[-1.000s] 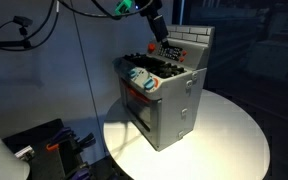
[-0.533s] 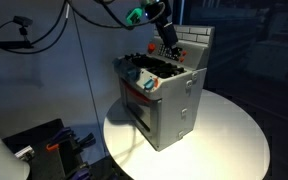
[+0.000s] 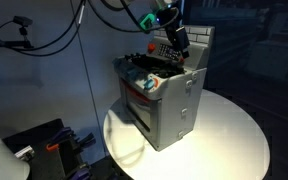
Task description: Push the top orange button on the right side of the stove button display
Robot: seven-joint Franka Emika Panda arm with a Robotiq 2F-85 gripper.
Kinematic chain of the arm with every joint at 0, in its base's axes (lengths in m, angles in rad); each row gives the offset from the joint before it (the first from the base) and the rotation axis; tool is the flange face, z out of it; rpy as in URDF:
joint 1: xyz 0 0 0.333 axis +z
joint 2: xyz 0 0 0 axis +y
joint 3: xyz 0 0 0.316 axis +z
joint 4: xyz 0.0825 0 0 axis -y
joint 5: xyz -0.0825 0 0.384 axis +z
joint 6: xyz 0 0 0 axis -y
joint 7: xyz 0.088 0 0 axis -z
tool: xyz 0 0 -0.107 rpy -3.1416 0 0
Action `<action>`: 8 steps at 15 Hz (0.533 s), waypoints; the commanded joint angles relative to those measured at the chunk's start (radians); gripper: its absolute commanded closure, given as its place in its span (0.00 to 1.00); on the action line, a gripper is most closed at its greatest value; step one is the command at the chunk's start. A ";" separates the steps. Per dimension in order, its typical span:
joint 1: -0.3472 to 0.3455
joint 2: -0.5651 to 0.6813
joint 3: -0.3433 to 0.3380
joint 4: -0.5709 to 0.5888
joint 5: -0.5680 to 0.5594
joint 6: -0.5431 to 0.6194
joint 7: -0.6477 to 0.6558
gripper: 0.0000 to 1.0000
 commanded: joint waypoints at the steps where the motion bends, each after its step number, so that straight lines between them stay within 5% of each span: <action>1: 0.029 0.053 -0.029 0.065 -0.010 -0.006 0.013 0.00; 8: 0.063 0.103 -0.059 0.110 0.017 0.000 -0.005 0.00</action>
